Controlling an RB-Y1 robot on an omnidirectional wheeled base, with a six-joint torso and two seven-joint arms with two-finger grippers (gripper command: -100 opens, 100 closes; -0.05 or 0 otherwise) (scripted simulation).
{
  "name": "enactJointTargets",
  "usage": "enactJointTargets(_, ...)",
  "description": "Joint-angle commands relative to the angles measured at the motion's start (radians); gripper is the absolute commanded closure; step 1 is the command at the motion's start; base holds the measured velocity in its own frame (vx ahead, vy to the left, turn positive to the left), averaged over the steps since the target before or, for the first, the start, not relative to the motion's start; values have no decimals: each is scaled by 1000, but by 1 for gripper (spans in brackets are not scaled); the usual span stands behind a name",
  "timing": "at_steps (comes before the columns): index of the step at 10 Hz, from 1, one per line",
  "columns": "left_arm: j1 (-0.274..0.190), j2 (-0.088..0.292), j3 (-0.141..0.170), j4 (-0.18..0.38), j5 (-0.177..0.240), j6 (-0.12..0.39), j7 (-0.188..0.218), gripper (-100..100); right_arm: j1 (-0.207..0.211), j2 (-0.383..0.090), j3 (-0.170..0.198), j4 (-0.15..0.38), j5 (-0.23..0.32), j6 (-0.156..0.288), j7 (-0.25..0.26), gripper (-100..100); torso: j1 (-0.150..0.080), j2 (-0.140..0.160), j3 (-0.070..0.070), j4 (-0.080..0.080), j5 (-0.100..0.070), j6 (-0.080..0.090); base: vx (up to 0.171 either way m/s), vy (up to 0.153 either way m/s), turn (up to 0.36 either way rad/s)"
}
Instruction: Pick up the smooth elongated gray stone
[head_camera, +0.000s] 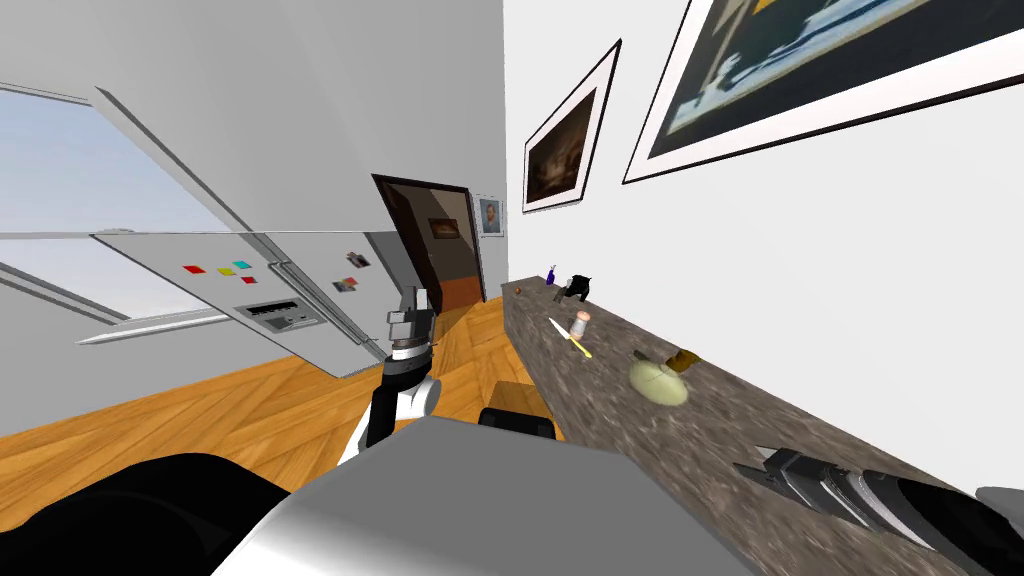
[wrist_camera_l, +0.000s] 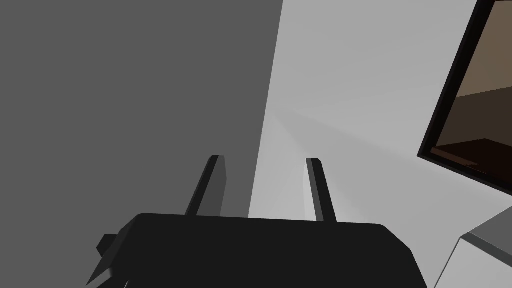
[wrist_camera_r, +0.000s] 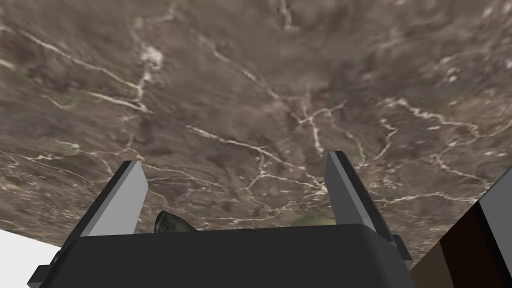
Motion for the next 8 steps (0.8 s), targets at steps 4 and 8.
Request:
enactJointTargets(4,0,0,0,0,0,0,0,0,8,-45,89,81,1,-40,10,-100,2,-1,0,0,1,0,153,-13,220)
enactJointTargets(8,0,0,0,0,0,0,0,0,12,-69,167,127,-1,-67,15,-100,4,3,2,1,1,1,140,4,195)
